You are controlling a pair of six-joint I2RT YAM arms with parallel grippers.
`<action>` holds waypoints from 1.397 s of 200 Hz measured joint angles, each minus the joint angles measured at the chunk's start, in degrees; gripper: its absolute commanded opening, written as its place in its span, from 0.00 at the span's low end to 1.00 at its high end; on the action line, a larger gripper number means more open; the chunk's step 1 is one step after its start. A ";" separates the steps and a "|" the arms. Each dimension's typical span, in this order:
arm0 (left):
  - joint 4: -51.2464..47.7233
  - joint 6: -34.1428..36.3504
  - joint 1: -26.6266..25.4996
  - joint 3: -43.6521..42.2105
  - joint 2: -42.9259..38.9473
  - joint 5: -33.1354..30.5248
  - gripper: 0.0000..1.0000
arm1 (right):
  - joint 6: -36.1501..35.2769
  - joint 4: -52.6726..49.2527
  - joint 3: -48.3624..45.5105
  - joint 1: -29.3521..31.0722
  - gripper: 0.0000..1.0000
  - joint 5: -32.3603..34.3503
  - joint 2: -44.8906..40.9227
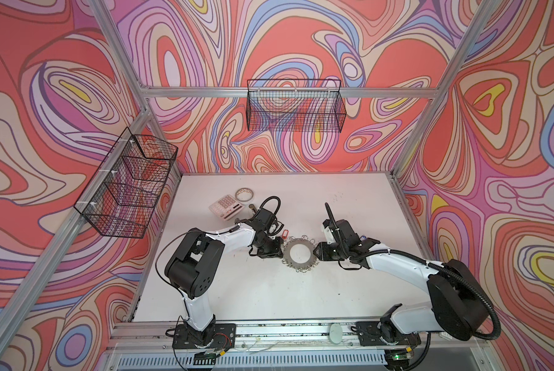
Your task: Put the keys on the keyring
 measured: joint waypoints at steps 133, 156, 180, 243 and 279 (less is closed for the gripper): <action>-17.07 15.15 -13.05 16.61 -9.03 -20.59 0.00 | 1.31 4.13 1.57 -2.43 0.22 8.85 -9.46; -17.99 16.72 -15.41 19.69 -8.72 -21.90 0.00 | 1.07 4.11 1.60 -6.38 0.22 6.80 -9.62; -17.90 17.90 -16.65 21.79 -8.15 -20.61 0.00 | 0.87 4.13 1.60 -9.18 0.23 3.89 -10.54; -15.85 20.96 -16.70 21.22 -8.15 -18.97 0.00 | -0.63 5.55 0.98 -9.68 0.28 -2.47 -12.41; -10.05 22.34 -16.70 17.79 -8.74 -17.40 0.00 | -1.25 11.15 -2.08 -9.79 0.32 -9.35 -14.12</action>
